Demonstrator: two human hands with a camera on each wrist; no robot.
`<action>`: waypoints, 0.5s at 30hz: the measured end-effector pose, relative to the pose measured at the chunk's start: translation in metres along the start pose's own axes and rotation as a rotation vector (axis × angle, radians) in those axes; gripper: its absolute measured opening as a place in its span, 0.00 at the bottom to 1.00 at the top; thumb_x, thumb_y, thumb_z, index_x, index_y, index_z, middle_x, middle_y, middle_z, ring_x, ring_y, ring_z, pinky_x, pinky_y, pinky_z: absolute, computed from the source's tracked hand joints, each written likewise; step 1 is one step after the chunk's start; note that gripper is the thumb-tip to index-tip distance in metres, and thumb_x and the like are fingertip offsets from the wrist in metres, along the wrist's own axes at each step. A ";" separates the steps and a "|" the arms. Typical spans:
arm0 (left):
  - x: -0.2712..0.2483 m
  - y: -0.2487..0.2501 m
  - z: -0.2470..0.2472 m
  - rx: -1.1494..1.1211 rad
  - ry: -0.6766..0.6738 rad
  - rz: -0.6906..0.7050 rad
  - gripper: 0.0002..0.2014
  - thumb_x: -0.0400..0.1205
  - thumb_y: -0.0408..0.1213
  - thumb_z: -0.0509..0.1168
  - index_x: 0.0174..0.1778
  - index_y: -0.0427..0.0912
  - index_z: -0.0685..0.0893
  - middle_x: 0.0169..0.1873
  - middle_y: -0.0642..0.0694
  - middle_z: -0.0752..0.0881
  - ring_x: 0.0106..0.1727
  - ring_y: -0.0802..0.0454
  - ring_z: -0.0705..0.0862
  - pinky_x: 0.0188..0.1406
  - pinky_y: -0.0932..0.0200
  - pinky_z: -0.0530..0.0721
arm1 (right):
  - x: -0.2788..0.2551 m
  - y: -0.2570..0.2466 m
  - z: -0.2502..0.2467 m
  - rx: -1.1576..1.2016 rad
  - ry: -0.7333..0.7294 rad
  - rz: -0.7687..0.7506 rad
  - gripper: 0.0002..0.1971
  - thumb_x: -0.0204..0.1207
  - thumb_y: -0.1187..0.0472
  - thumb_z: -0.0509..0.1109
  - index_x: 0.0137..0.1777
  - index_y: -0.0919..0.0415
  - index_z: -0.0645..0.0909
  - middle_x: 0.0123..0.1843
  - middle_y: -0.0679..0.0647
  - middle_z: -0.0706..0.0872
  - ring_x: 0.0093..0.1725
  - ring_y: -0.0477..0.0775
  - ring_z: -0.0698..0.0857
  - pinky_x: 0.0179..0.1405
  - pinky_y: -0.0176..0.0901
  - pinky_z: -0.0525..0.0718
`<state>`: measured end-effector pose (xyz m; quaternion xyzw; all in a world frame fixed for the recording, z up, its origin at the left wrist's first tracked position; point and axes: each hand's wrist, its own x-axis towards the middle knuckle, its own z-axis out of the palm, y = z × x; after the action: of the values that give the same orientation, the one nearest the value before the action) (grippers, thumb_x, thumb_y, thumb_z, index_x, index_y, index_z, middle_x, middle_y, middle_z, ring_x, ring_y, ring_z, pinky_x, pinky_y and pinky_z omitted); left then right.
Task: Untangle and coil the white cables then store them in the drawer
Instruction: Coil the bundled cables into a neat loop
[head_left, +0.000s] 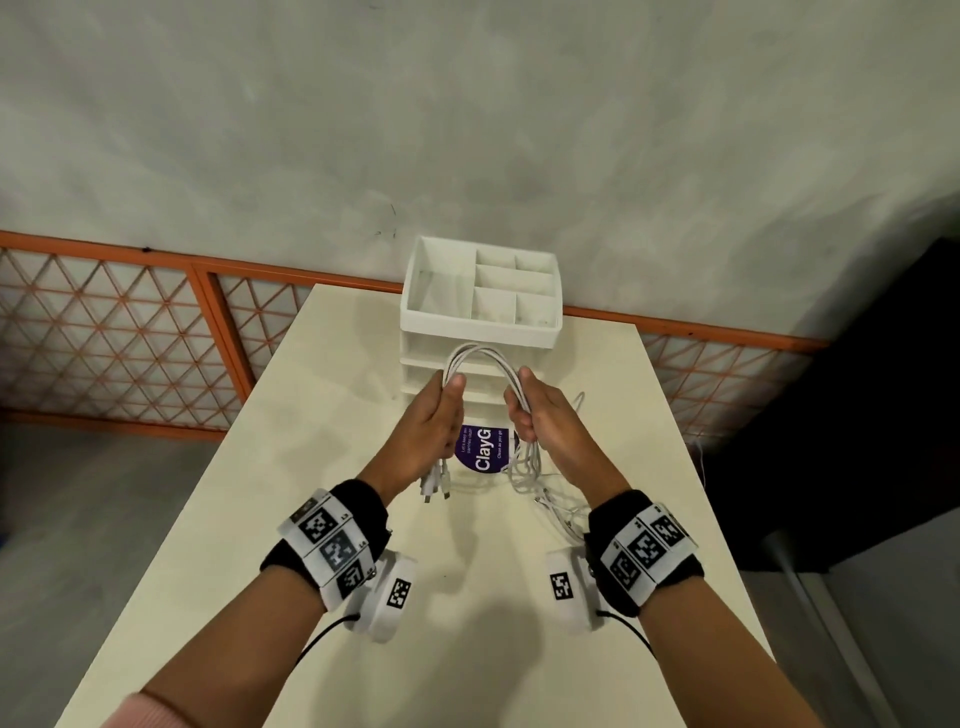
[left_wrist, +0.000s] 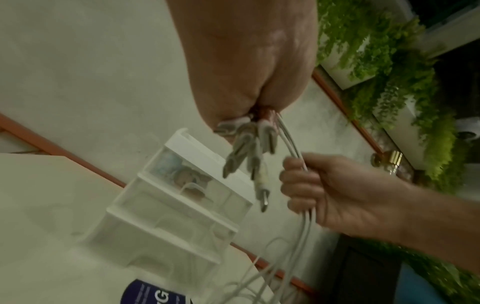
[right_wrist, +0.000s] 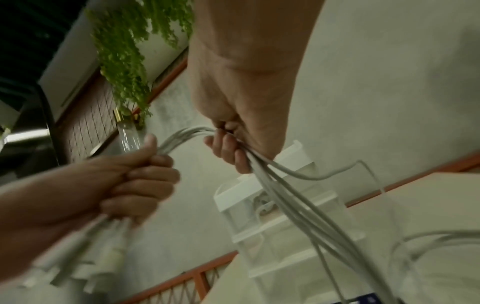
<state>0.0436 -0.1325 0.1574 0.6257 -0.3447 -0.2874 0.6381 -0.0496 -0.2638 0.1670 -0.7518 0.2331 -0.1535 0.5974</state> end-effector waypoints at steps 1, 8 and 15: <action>0.000 -0.003 0.004 -0.003 -0.010 0.004 0.14 0.88 0.49 0.49 0.37 0.49 0.64 0.24 0.57 0.63 0.21 0.63 0.61 0.17 0.70 0.62 | 0.002 -0.001 0.005 0.019 0.016 -0.004 0.23 0.87 0.48 0.47 0.34 0.60 0.71 0.25 0.49 0.62 0.21 0.43 0.62 0.25 0.38 0.62; -0.002 0.001 0.024 -0.044 0.036 0.063 0.10 0.89 0.37 0.50 0.51 0.38 0.74 0.22 0.56 0.78 0.19 0.66 0.77 0.22 0.77 0.72 | 0.005 0.008 0.025 0.120 0.030 0.044 0.18 0.87 0.50 0.47 0.52 0.64 0.71 0.23 0.49 0.68 0.20 0.44 0.65 0.21 0.36 0.67; -0.003 -0.010 0.020 -0.050 -0.062 -0.033 0.17 0.88 0.38 0.54 0.33 0.37 0.74 0.26 0.38 0.80 0.16 0.63 0.78 0.18 0.75 0.72 | -0.002 0.007 0.029 0.290 -0.077 0.196 0.19 0.85 0.49 0.53 0.71 0.54 0.54 0.29 0.55 0.72 0.19 0.46 0.71 0.18 0.34 0.73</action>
<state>0.0264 -0.1432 0.1465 0.6060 -0.3464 -0.3258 0.6377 -0.0378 -0.2404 0.1537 -0.6370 0.2576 -0.0975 0.7200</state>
